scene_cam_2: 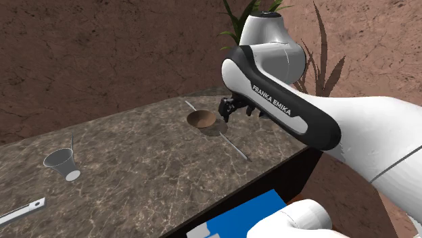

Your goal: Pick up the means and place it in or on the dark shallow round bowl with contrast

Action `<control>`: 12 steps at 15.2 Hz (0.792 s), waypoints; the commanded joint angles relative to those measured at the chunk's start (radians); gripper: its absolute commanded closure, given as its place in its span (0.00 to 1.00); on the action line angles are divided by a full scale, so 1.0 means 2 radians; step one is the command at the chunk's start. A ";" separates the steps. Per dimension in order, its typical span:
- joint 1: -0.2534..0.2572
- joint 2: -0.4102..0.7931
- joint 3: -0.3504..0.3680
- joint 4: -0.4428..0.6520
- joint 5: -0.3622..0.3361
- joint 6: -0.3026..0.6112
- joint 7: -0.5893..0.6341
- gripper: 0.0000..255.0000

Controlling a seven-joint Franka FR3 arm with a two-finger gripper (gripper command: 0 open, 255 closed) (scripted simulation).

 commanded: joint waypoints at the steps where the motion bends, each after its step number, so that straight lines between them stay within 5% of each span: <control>1: 0.000 0.000 0.000 0.000 0.000 0.000 0.000 0.00; 12: 0.000 0.042 -0.068 -0.144 -0.020 0.216 -0.079 0.00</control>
